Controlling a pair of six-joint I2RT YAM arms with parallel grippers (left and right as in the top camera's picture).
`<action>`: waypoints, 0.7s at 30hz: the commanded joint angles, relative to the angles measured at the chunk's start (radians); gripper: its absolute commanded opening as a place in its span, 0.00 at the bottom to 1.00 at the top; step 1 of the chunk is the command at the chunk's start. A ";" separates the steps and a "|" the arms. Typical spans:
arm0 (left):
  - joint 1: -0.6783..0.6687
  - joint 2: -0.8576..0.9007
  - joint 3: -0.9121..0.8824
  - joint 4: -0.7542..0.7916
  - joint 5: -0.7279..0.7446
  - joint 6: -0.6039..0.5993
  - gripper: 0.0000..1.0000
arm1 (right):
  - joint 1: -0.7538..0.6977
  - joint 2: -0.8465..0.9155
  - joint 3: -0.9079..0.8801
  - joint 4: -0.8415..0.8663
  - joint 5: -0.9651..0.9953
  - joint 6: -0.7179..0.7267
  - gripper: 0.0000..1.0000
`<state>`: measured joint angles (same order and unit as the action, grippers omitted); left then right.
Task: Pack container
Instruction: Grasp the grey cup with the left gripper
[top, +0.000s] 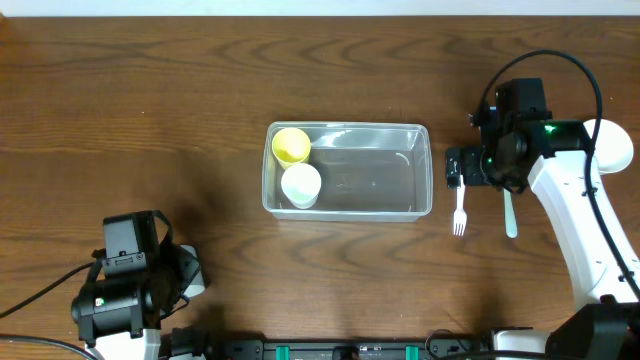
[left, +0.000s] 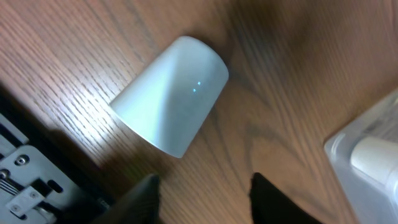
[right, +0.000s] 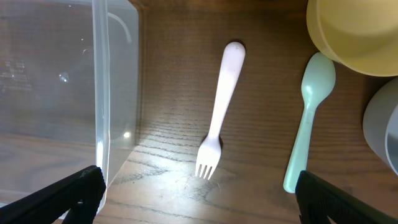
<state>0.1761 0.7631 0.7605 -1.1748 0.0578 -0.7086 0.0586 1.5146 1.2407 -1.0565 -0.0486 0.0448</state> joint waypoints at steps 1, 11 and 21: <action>0.004 0.000 -0.006 0.008 0.071 0.140 0.52 | -0.006 0.004 0.013 -0.004 0.008 0.003 0.99; 0.004 0.031 0.004 0.010 0.108 0.184 0.56 | -0.006 0.004 0.013 -0.010 0.007 0.003 0.99; 0.003 0.059 0.004 0.001 0.171 0.158 0.55 | -0.006 0.004 0.013 -0.010 0.007 0.003 0.99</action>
<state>0.1761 0.8227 0.7605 -1.1683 0.2050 -0.5495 0.0586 1.5146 1.2407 -1.0630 -0.0486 0.0448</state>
